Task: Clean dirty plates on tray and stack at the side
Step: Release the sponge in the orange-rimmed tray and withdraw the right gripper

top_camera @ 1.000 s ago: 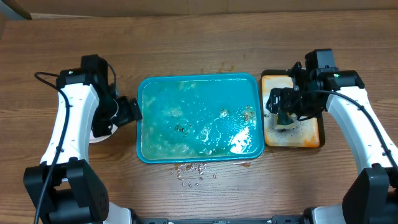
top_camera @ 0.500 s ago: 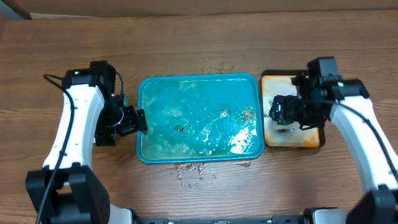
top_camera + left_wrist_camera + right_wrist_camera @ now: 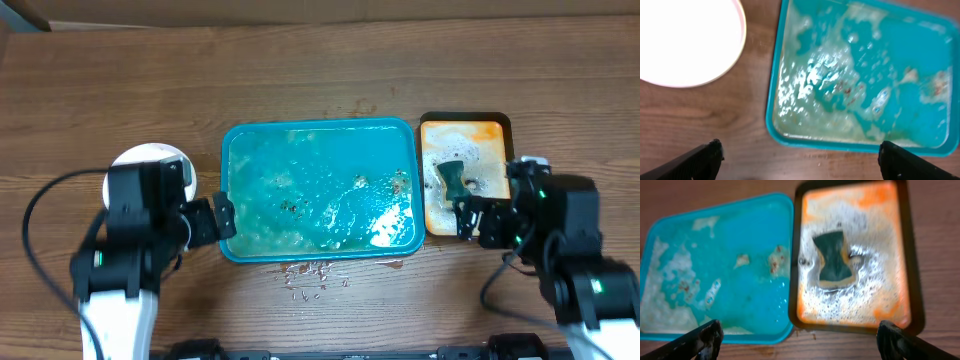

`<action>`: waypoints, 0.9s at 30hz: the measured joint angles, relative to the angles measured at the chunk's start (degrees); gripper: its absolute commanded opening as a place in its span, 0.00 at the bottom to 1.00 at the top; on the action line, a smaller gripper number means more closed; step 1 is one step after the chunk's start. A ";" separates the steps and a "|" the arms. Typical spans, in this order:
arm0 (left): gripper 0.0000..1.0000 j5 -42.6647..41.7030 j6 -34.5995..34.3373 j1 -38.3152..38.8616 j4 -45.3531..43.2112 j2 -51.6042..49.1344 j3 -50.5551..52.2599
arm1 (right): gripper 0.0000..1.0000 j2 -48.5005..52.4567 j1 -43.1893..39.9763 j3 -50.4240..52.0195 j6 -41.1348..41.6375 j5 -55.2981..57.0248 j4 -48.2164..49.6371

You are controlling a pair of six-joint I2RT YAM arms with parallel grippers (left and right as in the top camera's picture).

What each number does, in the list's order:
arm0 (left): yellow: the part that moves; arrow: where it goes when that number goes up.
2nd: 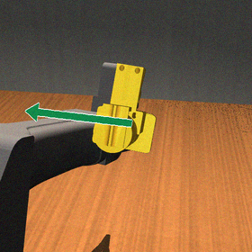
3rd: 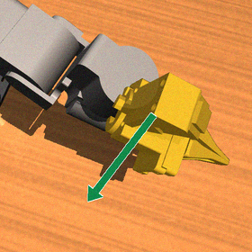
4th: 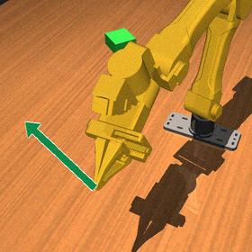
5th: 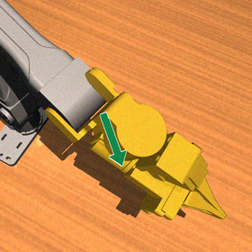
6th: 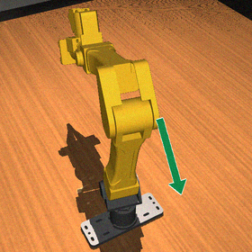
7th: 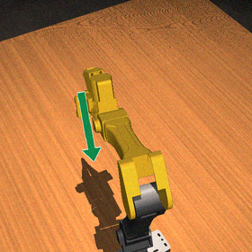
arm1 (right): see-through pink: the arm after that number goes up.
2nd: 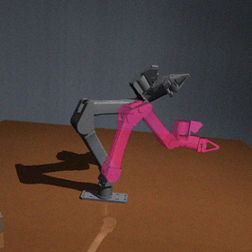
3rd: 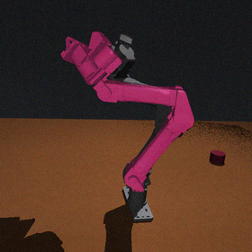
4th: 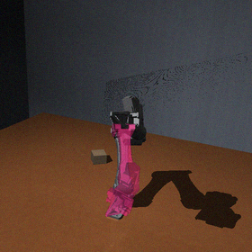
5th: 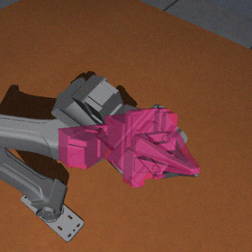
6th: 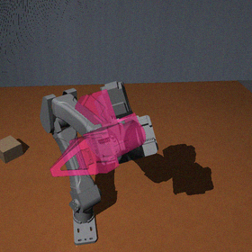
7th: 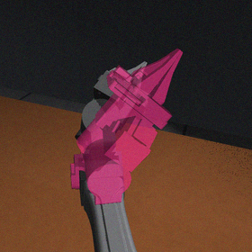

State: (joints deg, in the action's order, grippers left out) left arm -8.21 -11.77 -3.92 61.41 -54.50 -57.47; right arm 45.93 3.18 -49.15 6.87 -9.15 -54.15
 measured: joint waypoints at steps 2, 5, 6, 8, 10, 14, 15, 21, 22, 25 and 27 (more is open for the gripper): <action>1.00 -0.02 -0.02 0.00 -1.55 5.22 1.92 | 1.00 -4.00 0.00 0.00 0.00 0.42 -0.02; 1.00 0.00 0.00 0.00 -1.88 10.19 3.37 | 1.00 -7.23 0.00 0.00 0.02 0.59 -0.72; 1.00 0.00 0.00 0.00 -1.88 11.15 3.45 | 1.00 -7.69 0.00 0.00 0.00 0.63 -0.92; 1.00 0.00 -0.02 0.00 -1.99 11.89 3.45 | 1.00 -7.74 0.00 0.00 0.04 0.63 -0.90; 1.00 0.00 -0.02 0.00 -1.99 11.87 3.50 | 1.00 -7.56 0.00 0.00 0.11 0.61 -0.92; 1.00 0.02 0.00 0.00 -1.84 11.63 3.72 | 1.00 -7.17 0.00 0.00 0.22 0.63 -0.92; 1.00 0.00 0.00 0.00 -1.84 11.58 3.74 | 1.00 -7.06 0.02 0.00 0.20 0.61 -0.92; 1.00 0.02 0.00 0.00 -1.84 11.58 3.78 | 1.00 -6.56 0.02 0.00 0.22 0.63 -0.92; 1.00 0.00 -0.02 0.00 -1.84 11.58 3.78 | 1.00 -6.54 0.00 0.00 0.20 0.63 -0.90; 1.00 0.02 -0.02 0.00 -1.84 11.58 3.78 | 1.00 -6.54 0.00 0.00 0.20 0.66 -0.90; 1.00 0.00 -0.02 0.00 -1.84 11.58 3.78 | 1.00 -6.54 0.00 0.00 0.20 0.66 -0.90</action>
State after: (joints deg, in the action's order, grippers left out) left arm -8.21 -11.79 -3.92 59.57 -42.92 -53.69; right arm 39.40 3.18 -49.15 7.07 -8.49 -55.05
